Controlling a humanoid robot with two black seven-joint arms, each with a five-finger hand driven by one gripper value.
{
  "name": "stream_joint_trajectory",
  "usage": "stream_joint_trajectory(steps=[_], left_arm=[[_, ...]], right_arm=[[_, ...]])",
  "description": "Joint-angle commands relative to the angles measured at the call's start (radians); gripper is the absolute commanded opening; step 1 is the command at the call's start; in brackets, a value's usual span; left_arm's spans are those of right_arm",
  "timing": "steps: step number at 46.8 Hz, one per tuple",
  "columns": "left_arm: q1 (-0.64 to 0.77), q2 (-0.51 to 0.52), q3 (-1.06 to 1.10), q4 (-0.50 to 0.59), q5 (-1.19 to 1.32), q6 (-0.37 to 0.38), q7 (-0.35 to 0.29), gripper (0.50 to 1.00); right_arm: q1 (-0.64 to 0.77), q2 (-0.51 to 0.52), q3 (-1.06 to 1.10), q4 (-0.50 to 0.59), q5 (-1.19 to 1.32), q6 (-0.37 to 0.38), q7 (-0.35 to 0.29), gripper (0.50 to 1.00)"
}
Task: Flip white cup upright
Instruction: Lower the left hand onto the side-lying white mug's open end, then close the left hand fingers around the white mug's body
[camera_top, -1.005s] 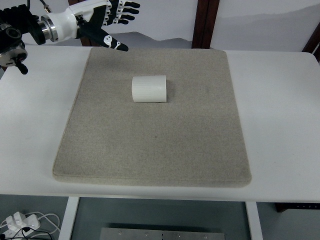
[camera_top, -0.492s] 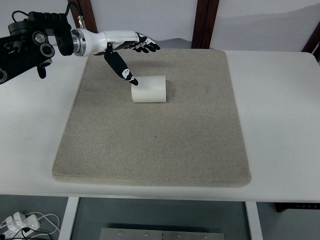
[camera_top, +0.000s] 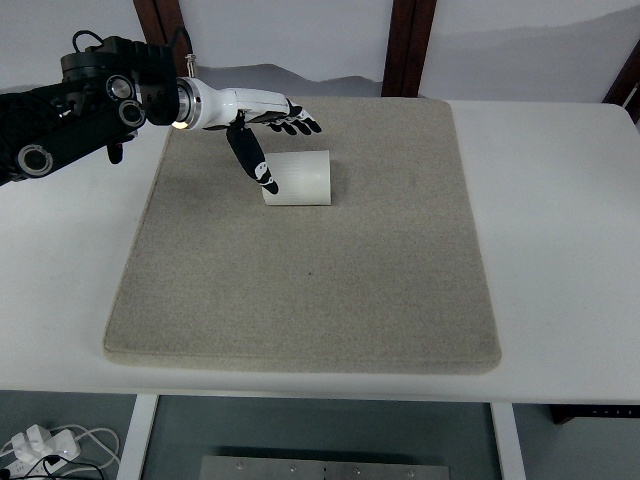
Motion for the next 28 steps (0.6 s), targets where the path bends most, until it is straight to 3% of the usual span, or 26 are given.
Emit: stream_joint_trajectory(steps=[1,28], left_arm=[[-0.006,-0.041,0.0,0.037,0.002,0.004,0.013,1.0],[-0.003,-0.224,0.001,0.284,0.105,-0.009,0.013,1.0]], right_arm=[[0.0,0.0,0.0,0.001,0.0,0.0,0.0,0.952],[0.0,0.0,0.0,0.001,0.0,0.0,-0.001,0.952]])
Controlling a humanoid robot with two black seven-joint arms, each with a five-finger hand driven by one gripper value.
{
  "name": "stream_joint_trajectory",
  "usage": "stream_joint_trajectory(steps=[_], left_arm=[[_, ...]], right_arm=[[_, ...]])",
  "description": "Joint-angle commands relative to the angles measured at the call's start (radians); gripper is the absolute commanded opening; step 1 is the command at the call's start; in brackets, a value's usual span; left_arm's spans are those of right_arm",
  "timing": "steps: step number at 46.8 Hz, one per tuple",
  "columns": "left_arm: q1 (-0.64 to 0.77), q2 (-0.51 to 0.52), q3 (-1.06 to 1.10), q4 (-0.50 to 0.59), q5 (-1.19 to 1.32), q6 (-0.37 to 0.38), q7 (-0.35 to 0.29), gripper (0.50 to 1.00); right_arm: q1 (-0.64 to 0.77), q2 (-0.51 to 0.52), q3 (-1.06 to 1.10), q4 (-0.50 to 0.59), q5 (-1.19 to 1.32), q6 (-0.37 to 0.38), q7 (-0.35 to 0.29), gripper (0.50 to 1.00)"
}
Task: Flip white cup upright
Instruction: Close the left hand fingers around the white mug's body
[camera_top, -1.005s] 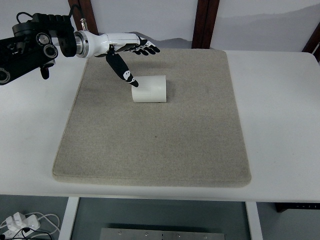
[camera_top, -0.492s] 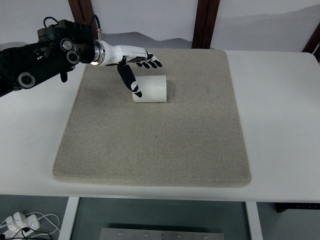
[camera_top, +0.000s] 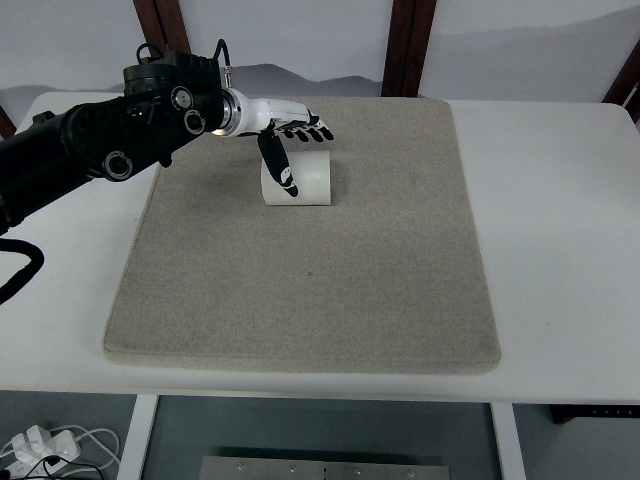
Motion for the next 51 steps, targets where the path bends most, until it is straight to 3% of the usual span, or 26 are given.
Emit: stream_joint_trajectory(steps=[1,29,42,51], left_arm=[[0.006,-0.004,-0.001,0.009,0.011,0.001,0.0,1.0],[0.02,-0.03,0.0,0.028,0.063,0.003,-0.003,1.0],[0.02,-0.046,0.0,0.028,0.068,0.0,-0.005,0.977],[0.021,-0.056,-0.001,0.029,0.103,-0.002,-0.006,0.915]], right_arm=[[0.0,0.0,0.0,0.001,0.0,0.0,0.0,0.952],[0.0,0.0,0.0,-0.001,0.001,0.0,0.0,0.952],[0.0,0.0,0.0,-0.001,0.0,0.0,0.0,0.952],[0.0,0.0,0.0,-0.001,0.0,0.0,0.0,0.952]])
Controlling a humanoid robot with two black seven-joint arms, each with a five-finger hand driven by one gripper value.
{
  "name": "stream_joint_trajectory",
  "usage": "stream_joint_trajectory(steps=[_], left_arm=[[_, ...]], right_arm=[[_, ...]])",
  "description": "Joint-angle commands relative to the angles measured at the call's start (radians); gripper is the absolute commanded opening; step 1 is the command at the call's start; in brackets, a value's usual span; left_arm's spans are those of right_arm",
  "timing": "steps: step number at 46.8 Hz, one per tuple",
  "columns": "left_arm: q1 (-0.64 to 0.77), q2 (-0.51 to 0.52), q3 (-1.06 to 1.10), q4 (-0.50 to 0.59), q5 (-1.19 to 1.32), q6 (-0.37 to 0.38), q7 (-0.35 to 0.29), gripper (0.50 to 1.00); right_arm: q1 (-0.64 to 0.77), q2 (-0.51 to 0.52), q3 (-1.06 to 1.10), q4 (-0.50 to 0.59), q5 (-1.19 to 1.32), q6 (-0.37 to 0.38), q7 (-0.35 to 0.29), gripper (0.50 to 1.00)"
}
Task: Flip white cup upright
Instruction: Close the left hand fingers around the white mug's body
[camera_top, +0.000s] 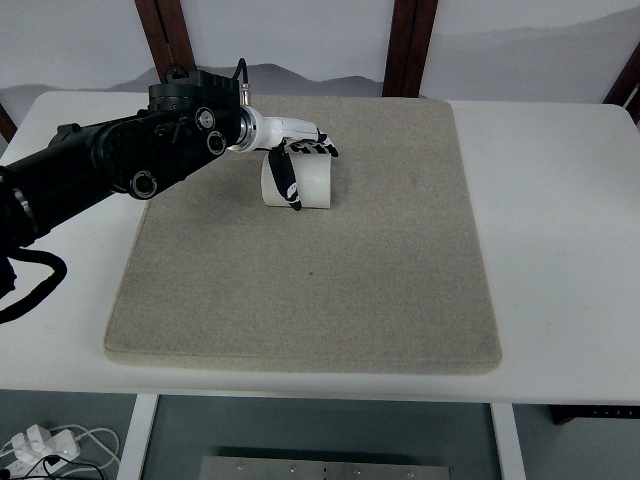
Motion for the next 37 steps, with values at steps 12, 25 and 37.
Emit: stream_joint_trajectory(steps=[12,25,37], left_arm=[[0.0,-0.002,0.0,0.002,0.007,-0.004,-0.001,0.825],[0.001,-0.002,0.0,0.002,0.035,-0.013,-0.006,0.705],[-0.003,-0.002,-0.012,0.002,0.029,-0.012,-0.015,0.5]], right_arm=[[0.0,0.0,0.0,0.001,0.0,0.0,0.0,0.952],[0.0,0.0,0.0,0.001,0.0,0.0,0.0,0.952],[0.0,0.0,0.0,0.001,0.0,0.0,0.0,0.952]])
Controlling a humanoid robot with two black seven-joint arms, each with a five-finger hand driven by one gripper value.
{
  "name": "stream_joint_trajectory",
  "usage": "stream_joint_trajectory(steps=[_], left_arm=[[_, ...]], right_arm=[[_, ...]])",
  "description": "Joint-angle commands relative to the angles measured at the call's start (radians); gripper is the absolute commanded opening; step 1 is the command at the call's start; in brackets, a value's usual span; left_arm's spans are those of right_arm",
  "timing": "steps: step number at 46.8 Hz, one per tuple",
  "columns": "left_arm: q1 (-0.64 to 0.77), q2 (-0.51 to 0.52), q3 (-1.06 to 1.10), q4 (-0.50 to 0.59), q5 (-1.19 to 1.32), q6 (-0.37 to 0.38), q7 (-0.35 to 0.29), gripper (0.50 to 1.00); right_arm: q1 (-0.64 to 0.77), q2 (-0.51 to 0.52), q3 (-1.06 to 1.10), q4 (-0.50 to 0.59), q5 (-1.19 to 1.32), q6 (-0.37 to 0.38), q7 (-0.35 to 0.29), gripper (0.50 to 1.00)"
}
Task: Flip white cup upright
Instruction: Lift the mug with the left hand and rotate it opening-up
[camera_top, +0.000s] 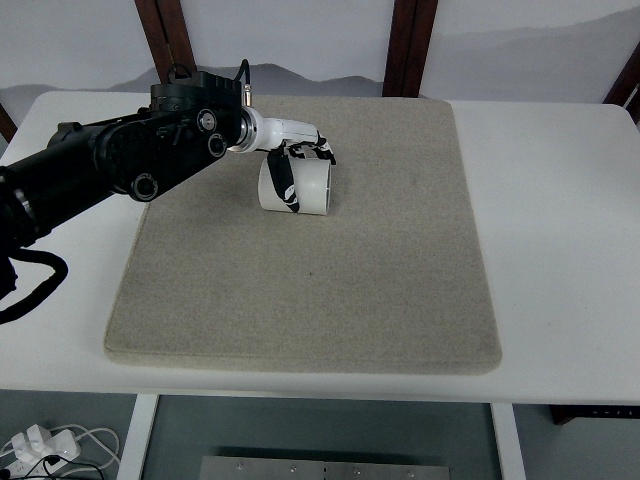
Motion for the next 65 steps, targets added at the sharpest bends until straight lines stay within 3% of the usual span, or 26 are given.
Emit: stream_joint_trajectory(steps=[1,30,39,55,65], left_arm=[[-0.003,0.0,-0.008,0.0,-0.006,0.002,-0.002,0.5],[-0.017,0.025,-0.082,0.003,-0.215,0.0,-0.011,0.5],[-0.015,0.054,-0.119,0.003,-0.356,-0.001,-0.042,0.5],[0.023,0.14,-0.199,0.009,-0.616,-0.081,-0.183,0.5],[0.066,0.147,-0.263,0.136,-0.692,-0.167,-0.278,0.5]], right_arm=[[0.0,0.0,0.0,0.001,0.0,0.0,0.0,0.952],[0.0,0.0,0.0,0.001,0.0,0.0,0.0,0.952],[0.0,0.0,0.0,0.001,0.0,0.0,0.0,0.952],[0.0,0.0,0.0,0.001,0.0,0.0,0.0,0.952],[0.0,0.0,0.0,0.001,0.001,0.0,0.0,0.952]])
